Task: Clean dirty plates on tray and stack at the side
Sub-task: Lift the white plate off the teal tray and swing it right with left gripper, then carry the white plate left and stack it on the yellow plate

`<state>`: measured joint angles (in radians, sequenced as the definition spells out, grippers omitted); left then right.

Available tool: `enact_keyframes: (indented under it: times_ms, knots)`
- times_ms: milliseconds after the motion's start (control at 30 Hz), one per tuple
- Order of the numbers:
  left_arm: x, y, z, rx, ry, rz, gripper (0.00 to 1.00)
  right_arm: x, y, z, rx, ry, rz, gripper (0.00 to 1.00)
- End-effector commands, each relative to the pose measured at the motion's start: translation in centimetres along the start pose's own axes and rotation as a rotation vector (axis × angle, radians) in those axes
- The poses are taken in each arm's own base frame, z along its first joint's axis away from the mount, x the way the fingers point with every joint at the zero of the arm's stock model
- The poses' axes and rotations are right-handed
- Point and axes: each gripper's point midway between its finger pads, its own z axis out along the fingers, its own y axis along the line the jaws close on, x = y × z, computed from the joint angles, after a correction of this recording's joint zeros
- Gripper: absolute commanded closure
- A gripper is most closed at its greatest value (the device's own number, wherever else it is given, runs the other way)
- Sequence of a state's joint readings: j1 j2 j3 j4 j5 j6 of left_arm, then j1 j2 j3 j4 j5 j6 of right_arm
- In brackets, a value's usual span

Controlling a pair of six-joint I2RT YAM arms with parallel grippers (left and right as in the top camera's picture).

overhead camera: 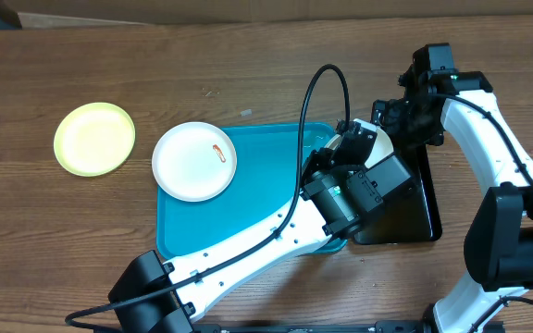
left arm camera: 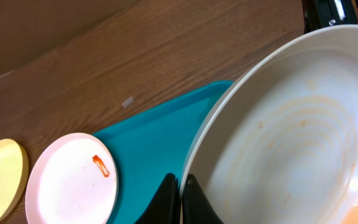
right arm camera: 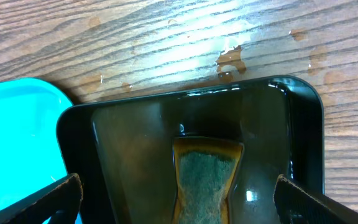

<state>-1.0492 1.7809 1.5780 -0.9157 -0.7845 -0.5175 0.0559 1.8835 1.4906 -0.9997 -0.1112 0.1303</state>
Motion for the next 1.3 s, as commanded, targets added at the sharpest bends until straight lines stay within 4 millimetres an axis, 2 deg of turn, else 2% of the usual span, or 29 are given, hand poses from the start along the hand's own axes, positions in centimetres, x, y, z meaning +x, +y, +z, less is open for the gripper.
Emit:
enact_keyframes:
  times_ms: [0,100,233,400,500,567,633,733,867,933,1100,1167,1267]
  knots:
    - [-1.4,0.4,-0.5,0.003,-0.033,-0.037,0.96,-1.2,-0.7,-1.4,-0.002,-0.052,0.019,0.0]
    - [-1.4,0.4,-0.5,0.004,-0.035,-0.038,0.96,-2.0,-2.6,-1.7,0.007,-0.077,0.064,0.0]
    - [-2.1,0.0,-0.5,0.016,-0.06,0.013,0.96,-3.3,-6.7,-2.4,0.027,-0.127,0.156,0.0]
    - [-4.5,-1.0,-0.8,0.043,-0.152,0.135,0.96,-3.6,-11.2,-3.2,0.053,-0.15,0.257,0.0]
    - [-5.9,-1.2,-1.4,0.017,-0.212,0.191,0.96,-3.5,-12.8,-3.4,0.063,-0.156,0.292,0.0]
    - [-6.8,-0.3,-2.1,-0.067,-0.259,0.219,0.96,-3.4,-13.6,-3.6,0.067,-0.16,0.31,0.0]
    - [-7.7,0.4,-3.1,-0.153,-0.302,0.235,0.96,-3.4,-14.1,-3.7,0.07,-0.161,0.321,0.0]
    - [-8.2,0.3,-4.3,-0.197,-0.339,0.268,0.96,-3.4,-14.2,-3.7,0.071,-0.162,0.325,0.0]
    - [-8.3,0.1,-4.3,-0.18,-0.347,0.217,0.96,-3.4,-14.2,-3.7,0.071,-0.162,0.325,0.0]
    - [-7.9,-0.5,-3.4,-0.104,-0.323,0.147,0.96,-3.4,-14.2,-3.7,0.071,-0.162,0.325,0.0]
    - [-5.5,-2.9,-0.2,0.205,-0.145,0.014,0.96,-3.4,-14.2,-3.7,0.071,-0.162,0.325,0.0]
    - [-4.9,-2.7,1.2,0.294,-0.066,-0.07,0.96,-3.4,-14.2,-3.7,0.071,-0.162,0.325,0.0]
    - [-4.6,-0.9,3.6,0.39,0.039,-0.19,0.96,-3.4,-14.2,-3.7,0.071,-0.162,0.325,0.0]
